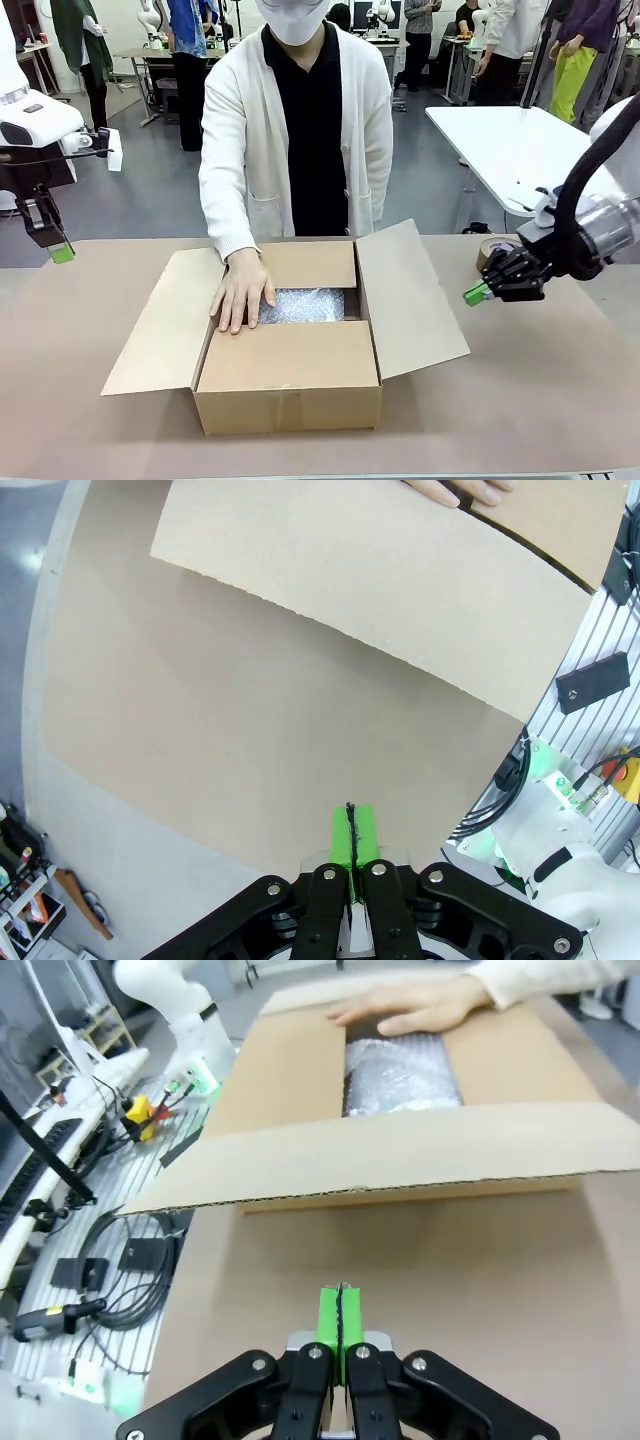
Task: Wrap the clocks to prevent damage.
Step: Push the right (or left) flap of the Package Box to close it.
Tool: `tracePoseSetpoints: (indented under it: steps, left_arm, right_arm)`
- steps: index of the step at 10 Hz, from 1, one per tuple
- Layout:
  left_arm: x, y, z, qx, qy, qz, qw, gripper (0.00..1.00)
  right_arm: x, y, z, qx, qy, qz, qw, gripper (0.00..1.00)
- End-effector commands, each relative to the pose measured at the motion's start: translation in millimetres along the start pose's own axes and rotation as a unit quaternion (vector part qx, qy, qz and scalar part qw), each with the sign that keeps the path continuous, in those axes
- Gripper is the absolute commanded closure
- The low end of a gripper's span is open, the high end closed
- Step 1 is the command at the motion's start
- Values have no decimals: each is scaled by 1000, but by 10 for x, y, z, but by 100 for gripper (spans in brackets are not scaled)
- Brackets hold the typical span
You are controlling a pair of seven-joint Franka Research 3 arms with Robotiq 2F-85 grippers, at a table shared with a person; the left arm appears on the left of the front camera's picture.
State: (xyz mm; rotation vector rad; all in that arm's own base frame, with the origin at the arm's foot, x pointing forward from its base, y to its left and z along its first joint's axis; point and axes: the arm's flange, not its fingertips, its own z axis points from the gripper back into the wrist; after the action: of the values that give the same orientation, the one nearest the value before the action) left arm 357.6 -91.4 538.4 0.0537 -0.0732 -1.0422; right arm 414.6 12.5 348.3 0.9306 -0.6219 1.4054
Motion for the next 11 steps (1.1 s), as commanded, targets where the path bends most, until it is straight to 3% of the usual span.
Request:
tracePoseSetpoints:
  steps: [1,3,7,11]
  left_arm:
    - [-6,-5,7,-1,-2,3,1000,100]
    - [-6,-5,7,-1,-2,3,1000,100]
    - [-6,-5,7,-1,-2,3,1000,100]
    - [-6,-5,7,-1,-2,3,1000,100]
  right_arm:
    - [-108,-99,-151,-11,-35,22,999,99]
    - [-123,-173,-365,-26,-66,23,997,99]
    - [122,-191,-791,4,-130,25,991,99]
    - [474,-236,-1199,14,-128,26,991,99]
